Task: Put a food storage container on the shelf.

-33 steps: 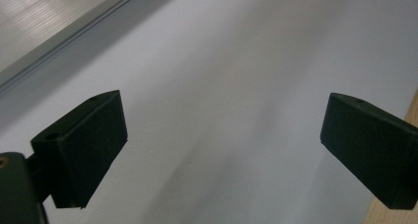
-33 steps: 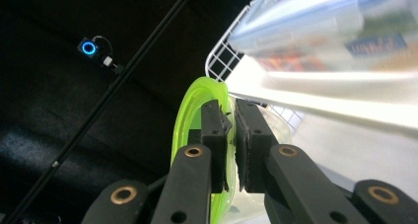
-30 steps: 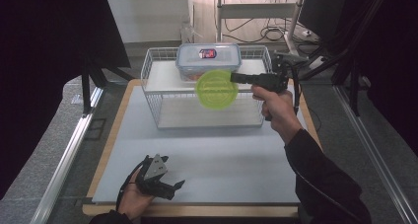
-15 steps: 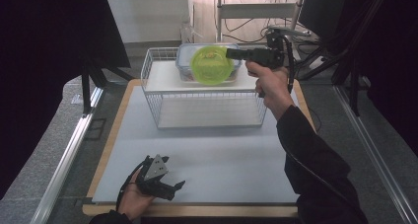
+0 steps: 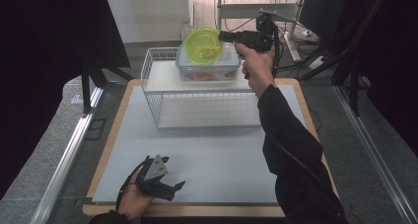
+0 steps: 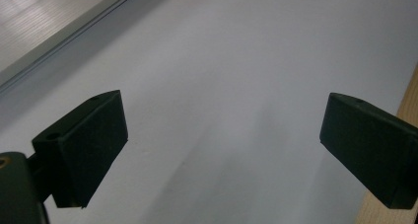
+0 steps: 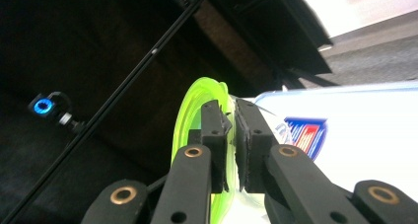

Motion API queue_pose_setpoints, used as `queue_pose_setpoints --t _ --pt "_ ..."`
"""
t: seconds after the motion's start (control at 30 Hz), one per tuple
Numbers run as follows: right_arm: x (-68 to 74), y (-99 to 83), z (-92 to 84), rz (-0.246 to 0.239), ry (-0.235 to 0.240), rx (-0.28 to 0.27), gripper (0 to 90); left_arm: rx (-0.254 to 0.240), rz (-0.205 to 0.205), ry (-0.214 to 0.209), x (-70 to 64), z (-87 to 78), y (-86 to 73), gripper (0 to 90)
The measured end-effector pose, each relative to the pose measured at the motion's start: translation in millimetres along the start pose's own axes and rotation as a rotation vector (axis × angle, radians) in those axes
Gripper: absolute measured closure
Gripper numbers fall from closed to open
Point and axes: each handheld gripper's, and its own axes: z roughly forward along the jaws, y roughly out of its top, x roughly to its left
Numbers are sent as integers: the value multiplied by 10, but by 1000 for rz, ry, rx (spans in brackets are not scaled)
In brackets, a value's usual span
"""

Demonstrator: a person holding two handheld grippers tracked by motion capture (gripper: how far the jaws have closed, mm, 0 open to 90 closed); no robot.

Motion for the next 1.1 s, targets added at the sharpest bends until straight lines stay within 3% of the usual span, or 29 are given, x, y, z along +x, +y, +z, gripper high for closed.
queue_pose_setpoints --t 0.23,0.33,0.43,0.57,0.8,1.1 --pt "-127 78 69 30 -35 -54 835 0 3 -6 -4 1 -2 41" --pt "-143 88 89 30 -73 -65 815 2 7 -8 -9 4 0 42" --pt "-141 90 112 -3 -124 -69 798 3 8 -8 -11 6 0 42" --pt "-171 94 120 -3 -154 -82 783 8 13 -10 -13 9 0 42" --pt "-194 91 131 -4 -179 -100 739 16 21 -11 -21 20 -1 43" --pt "-163 90 114 -68 -215 -100 688 23 32 -10 -34 29 0 43"
